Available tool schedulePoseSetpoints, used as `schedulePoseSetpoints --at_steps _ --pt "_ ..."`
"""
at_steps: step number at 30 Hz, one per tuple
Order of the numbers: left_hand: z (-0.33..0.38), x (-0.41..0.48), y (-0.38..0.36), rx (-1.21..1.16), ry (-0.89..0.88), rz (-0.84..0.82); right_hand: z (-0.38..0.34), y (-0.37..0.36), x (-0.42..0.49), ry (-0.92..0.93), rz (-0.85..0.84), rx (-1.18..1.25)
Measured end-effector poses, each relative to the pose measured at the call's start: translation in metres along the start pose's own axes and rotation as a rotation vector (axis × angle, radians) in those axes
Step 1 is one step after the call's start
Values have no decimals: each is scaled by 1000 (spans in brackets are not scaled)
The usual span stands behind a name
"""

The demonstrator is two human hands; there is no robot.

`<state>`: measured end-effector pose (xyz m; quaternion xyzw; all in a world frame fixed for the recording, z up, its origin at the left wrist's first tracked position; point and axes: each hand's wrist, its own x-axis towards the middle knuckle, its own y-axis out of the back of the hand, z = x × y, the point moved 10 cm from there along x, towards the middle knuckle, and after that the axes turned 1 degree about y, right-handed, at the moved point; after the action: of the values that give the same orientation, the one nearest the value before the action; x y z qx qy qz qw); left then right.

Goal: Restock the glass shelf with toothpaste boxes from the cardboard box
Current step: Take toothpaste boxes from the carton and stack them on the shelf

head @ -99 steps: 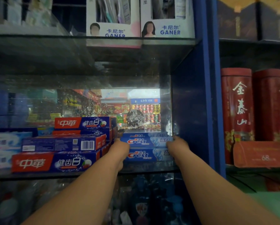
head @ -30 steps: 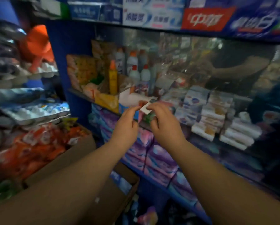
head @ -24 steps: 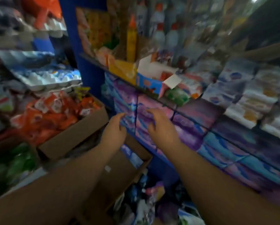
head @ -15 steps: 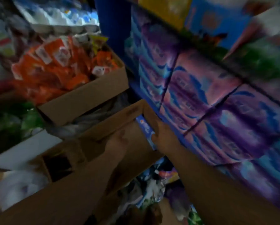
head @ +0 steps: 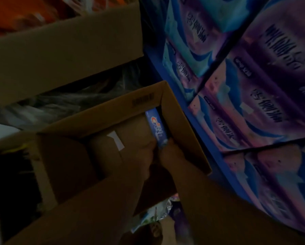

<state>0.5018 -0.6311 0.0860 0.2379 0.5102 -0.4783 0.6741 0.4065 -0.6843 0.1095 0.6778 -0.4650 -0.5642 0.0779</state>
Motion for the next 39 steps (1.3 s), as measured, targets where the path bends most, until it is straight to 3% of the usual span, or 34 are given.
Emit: schedulePoseSetpoints --at_steps 4,10,15,17,22,26,29,34,39 --pt "-5 19 -7 -224 9 8 12 -12 7 -96 -40 88" --pt "15 13 8 -135 -104 8 -22 -33 -6 15 -298 171" --pt "20 -19 21 -100 -5 -112 -37 -36 -47 28 -494 422" --pt "20 -37 18 -111 35 -164 -43 -21 -68 33 -498 495" --pt "51 -122 -18 -75 37 -436 -66 56 -130 166 -339 580" --pt "117 -181 -24 -39 -119 -401 -96 118 -193 300 -281 585" --pt "159 -245 -44 15 -220 -508 -104 166 -251 335 -214 553" --pt "202 -376 -99 -28 -422 -733 -95 270 -362 438 119 517" --pt "216 -524 -159 -124 -637 -924 -49 359 -480 525 584 902"
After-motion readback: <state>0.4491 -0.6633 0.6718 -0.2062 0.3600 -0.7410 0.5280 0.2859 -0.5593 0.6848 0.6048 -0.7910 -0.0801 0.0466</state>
